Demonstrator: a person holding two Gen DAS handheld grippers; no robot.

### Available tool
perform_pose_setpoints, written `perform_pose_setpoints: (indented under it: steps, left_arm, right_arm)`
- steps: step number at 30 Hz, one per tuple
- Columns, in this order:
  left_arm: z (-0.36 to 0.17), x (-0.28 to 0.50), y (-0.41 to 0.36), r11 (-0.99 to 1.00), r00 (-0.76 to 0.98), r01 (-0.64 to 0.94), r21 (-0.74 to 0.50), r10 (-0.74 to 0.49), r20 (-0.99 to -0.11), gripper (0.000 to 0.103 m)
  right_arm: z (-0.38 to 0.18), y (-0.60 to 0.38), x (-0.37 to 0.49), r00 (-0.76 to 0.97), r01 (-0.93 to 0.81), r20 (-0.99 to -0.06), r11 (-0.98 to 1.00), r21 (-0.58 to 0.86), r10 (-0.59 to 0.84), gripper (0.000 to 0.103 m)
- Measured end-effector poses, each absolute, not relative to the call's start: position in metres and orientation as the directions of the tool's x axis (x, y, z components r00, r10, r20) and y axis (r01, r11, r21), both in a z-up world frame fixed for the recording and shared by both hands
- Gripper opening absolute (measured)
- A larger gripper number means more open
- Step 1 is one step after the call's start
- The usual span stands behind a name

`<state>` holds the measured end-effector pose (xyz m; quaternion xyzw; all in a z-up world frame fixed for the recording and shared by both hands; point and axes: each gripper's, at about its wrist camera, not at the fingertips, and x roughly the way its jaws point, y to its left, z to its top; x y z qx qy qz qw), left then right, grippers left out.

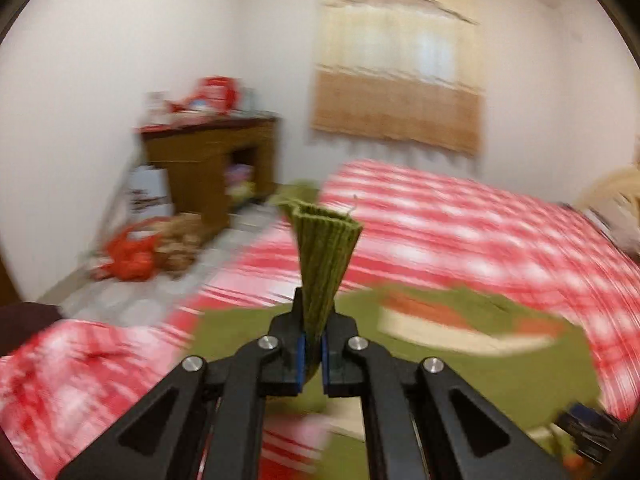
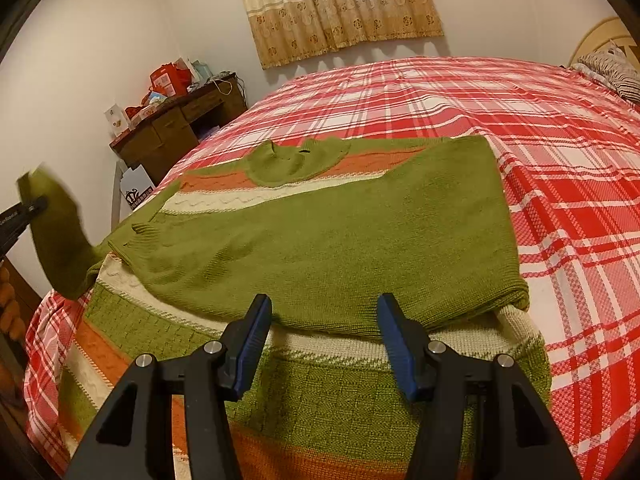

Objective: Fold small clothes
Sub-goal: 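Fold the held sleeve across the sweater body and open the left gripper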

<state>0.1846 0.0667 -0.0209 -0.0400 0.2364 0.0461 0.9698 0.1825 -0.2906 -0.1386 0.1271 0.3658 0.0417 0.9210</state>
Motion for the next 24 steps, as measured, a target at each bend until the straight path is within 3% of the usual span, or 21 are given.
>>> perform_pose_setpoints:
  steps: [4,9,12,13,14,15,16,19,22,24]
  left_arm:
    - [-0.06,0.193,0.008,1.0,0.834,-0.01,-0.019,-0.003,-0.552,0.005]
    - [-0.096,0.2,-0.012,0.999,0.754,0.013,0.034,0.013,-0.657,0.006]
    - [-0.095,0.196,-0.01,0.999,0.735,0.033,0.03,-0.004,-0.678,0.014]
    - [-0.093,0.19,-0.01,0.999,0.734,0.042,0.03,-0.01,-0.679,0.024]
    - [-0.09,0.186,-0.005,0.998,0.725,0.047,0.036,-0.01,-0.689,0.052]
    - [-0.086,0.18,0.003,0.999,0.719,0.047,0.027,-0.014,-0.695,0.071]
    - [-0.088,0.177,0.005,0.999,0.72,0.034,0.015,-0.014,-0.694,0.101]
    - [-0.087,0.155,0.034,0.998,0.773,-0.046,-0.029,0.017,-0.634,0.103]
    - [-0.095,0.15,0.06,0.99,0.77,-0.138,-0.016,0.097,-0.631,0.103]
    - [-0.109,0.151,0.074,0.982,0.75,-0.185,-0.045,0.111,-0.652,0.103]
  right_arm:
    - [-0.138,-0.291,0.182,0.73,0.015,-0.661,0.962,0.271,0.175,0.056]
    - [-0.138,-0.291,0.181,0.731,0.014,-0.658,0.96,0.281,0.182,0.056]
    - [-0.138,-0.291,0.181,0.729,0.014,-0.661,0.962,0.272,0.176,0.056]
    - [-0.138,-0.291,0.182,0.728,0.015,-0.663,0.963,0.269,0.174,0.056]
    - [-0.138,-0.291,0.182,0.727,0.015,-0.664,0.963,0.267,0.173,0.056]
    - [-0.138,-0.292,0.182,0.727,0.015,-0.664,0.963,0.267,0.173,0.057]
    - [-0.138,-0.291,0.182,0.727,0.015,-0.664,0.963,0.269,0.174,0.057]
    - [-0.138,-0.291,0.184,0.721,0.01,-0.667,0.96,0.278,0.186,0.059]
    - [-0.131,-0.287,0.189,0.704,0.028,-0.686,0.958,0.285,0.184,0.06]
    - [-0.119,-0.279,0.191,0.718,-0.018,-0.623,0.903,0.429,0.311,0.06]
